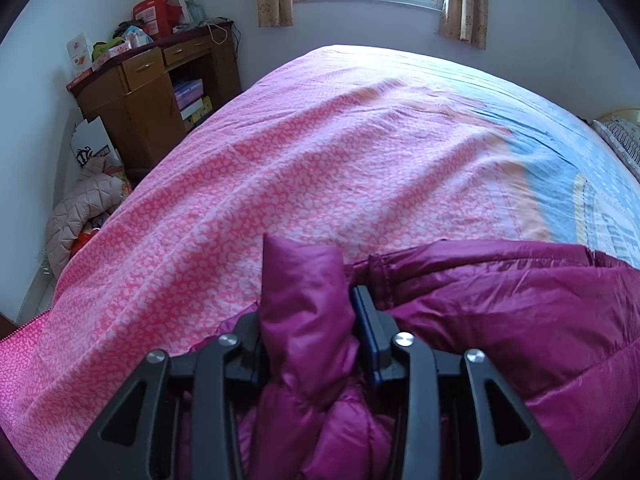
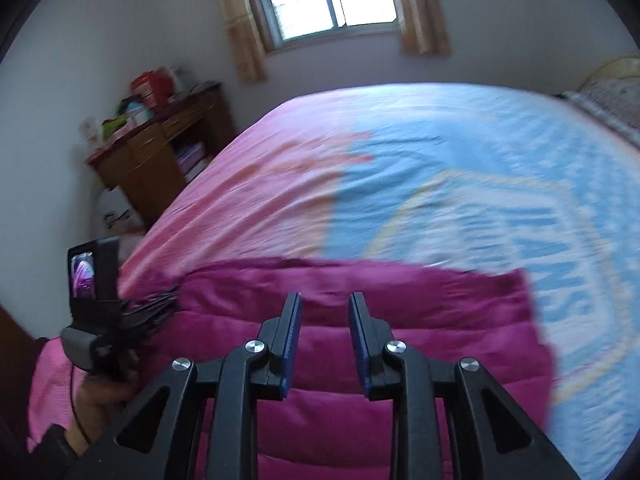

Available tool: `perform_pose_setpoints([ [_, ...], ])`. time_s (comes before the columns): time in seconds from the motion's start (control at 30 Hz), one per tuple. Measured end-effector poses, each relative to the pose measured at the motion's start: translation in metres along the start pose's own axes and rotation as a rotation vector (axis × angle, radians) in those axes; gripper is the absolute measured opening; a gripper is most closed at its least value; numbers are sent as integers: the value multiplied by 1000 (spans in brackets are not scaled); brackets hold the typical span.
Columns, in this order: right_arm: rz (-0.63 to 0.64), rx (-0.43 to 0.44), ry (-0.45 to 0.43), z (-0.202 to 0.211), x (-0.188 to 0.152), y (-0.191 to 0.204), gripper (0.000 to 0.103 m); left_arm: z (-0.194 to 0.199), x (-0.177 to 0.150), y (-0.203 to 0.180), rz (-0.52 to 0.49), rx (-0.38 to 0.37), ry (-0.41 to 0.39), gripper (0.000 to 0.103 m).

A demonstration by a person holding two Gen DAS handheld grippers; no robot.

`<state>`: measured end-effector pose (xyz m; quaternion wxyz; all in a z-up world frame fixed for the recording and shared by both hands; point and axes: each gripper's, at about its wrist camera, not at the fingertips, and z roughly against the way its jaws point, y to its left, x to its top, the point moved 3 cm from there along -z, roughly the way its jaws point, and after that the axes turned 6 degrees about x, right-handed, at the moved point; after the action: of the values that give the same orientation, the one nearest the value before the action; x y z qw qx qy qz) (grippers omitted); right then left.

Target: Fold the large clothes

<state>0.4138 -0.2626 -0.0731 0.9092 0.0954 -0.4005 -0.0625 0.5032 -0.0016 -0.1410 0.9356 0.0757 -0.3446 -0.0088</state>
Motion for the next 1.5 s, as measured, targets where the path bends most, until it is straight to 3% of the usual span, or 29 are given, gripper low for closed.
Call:
perform_pose_setpoints([
  [0.13,62,-26,89,-58,-27,9,25,0,0,2,13,7,0,50],
  [0.27,-26,76,79,-70,-37,-14,25,-2,1,10,53,-16,9,56],
  [0.33,-49,97,90,-74,-39,-19,25,-1,1,13,66,-9,6,65],
  [0.5,-34,69,82,-81,-40,-16,25,13,5,37,172,-159,26,67],
  [0.57,-33,66,79,-79,-41,-14,25,39,9,46,198,-158,-20,67],
  [0.67,-34,66,78,-78,-42,-15,25,81,11,33,161,-185,-84,71],
  [0.8,-36,69,77,-78,-42,-16,25,118,-4,-23,24,-272,-114,77],
  [0.9,-55,86,70,-79,-42,-18,25,111,-23,-51,-27,-229,-98,81],
  [1.0,-73,103,63,-78,-43,-22,25,77,-43,-60,-26,-189,-3,81],
  [1.1,-95,118,58,-76,-43,-23,25,68,-52,-61,-25,-173,-72,87],
  [1.27,-135,125,65,-70,-43,-27,26,63,-54,-70,-68,-141,-56,94],
  [1.4,-173,130,-32,-20,-41,-38,26,62,-54,-69,-65,-141,-54,94],
  [1.5,-179,23,-65,14,-48,-65,25,64,-57,-69,-67,-135,-56,94],
])
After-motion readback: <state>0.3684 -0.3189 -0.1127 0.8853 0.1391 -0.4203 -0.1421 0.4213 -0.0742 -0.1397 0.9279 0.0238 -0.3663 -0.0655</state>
